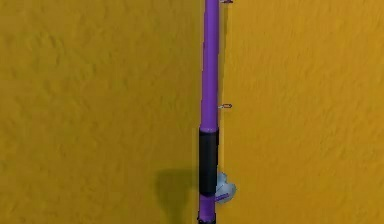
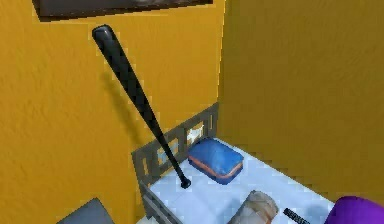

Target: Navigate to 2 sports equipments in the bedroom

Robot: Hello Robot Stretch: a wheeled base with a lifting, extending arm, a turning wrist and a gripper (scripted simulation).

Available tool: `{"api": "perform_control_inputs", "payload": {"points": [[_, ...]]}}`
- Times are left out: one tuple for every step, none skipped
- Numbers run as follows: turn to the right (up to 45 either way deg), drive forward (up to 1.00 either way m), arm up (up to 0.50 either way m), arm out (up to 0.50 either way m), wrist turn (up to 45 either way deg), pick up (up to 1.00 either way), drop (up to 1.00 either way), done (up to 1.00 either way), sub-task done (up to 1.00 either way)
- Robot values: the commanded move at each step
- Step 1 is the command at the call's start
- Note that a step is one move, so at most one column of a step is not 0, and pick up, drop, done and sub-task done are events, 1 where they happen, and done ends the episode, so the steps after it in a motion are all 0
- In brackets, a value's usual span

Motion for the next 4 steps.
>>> {"api": "perform_control_inputs", "payload": {"points": [[0.0,0.05,0.0,0.0,0.0,0.0,0.0,0.0,0.0],[45.0,0.0,0.0,0.0,0.0,0.0,0.0,0.0,0.0],[42.0,0.0,0.0,0.0,0.0,0.0,0.0,0.0,0.0],[0.0,0.0,0.0,0.0,0.0,0.0,0.0,1.0,0.0]]}}
